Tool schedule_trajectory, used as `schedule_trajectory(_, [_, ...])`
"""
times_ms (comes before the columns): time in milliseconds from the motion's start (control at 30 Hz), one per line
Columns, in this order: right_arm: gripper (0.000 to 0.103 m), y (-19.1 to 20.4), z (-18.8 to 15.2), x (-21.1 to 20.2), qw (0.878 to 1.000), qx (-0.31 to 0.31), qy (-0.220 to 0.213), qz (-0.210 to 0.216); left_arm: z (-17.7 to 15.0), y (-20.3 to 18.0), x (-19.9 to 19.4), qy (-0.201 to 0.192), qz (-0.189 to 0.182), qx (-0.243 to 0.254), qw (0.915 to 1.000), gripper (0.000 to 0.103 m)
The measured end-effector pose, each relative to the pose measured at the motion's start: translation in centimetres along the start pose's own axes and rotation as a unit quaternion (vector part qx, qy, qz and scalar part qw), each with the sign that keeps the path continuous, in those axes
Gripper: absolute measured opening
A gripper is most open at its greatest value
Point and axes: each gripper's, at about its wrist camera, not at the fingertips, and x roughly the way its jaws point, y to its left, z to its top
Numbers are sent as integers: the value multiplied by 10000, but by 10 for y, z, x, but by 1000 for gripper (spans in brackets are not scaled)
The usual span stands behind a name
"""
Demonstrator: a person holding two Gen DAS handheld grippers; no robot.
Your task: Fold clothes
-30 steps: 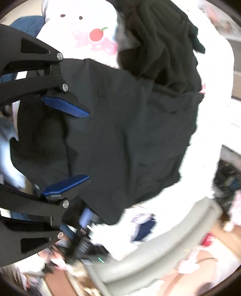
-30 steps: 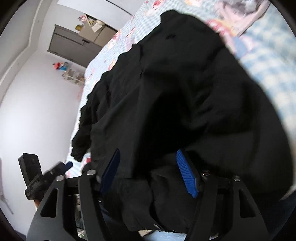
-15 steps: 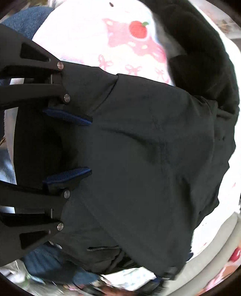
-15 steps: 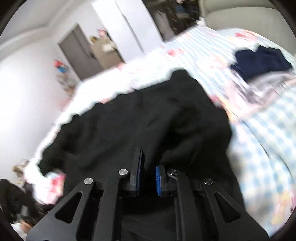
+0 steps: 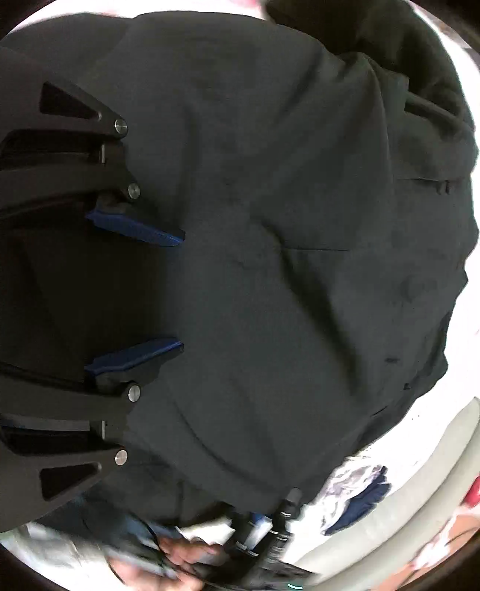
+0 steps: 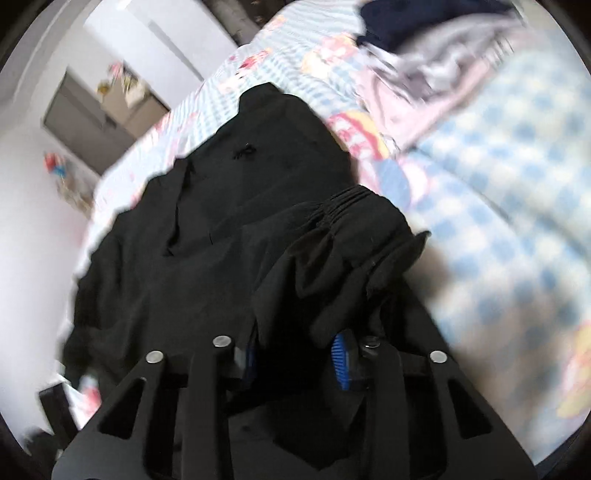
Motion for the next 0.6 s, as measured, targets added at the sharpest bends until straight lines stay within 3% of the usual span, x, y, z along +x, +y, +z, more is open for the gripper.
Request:
schedule_trajectory(33, [29, 6, -1, -1, 9997, -205, -35, -138, -5, 1, -2, -67, -11, -3, 10000, 54])
schedule_trajectory(167, [22, 7, -6, -13, 9993, -75, -229, 303, -7, 12, -3, -4, -318, -310, 9990, 54])
schedule_trajectory(233, [15, 18, -8, -34, 9966, -468, -533, 427, -6, 11, -7, 11, -402, -428, 9983, 58])
schedule_trajectory(333, [13, 60, -15, -80, 9800, -1279, -1340, 723, -8, 3, -5, 3, -341, -330, 9989, 64])
schedule_trajectory(433, [13, 97, -28, -108, 9598, -1714, -1819, 1281, -16, -18, -4, -94, -217, -241, 9994, 69])
schedule_trajectory(533, [13, 143, -51, -81, 9436, -2579, -1606, 1316, -23, -16, -13, -526, -169, -629, 9965, 67])
schedule_trajectory(567, [13, 158, -61, -70, 9384, -2890, -1423, 1255, -27, -9, -23, -870, -94, -960, 9915, 65])
schedule_trajectory(600, [13, 166, -72, -60, 9375, -3039, -1221, 1173, -32, 1, -38, -1361, -13, -1402, 9807, 61])
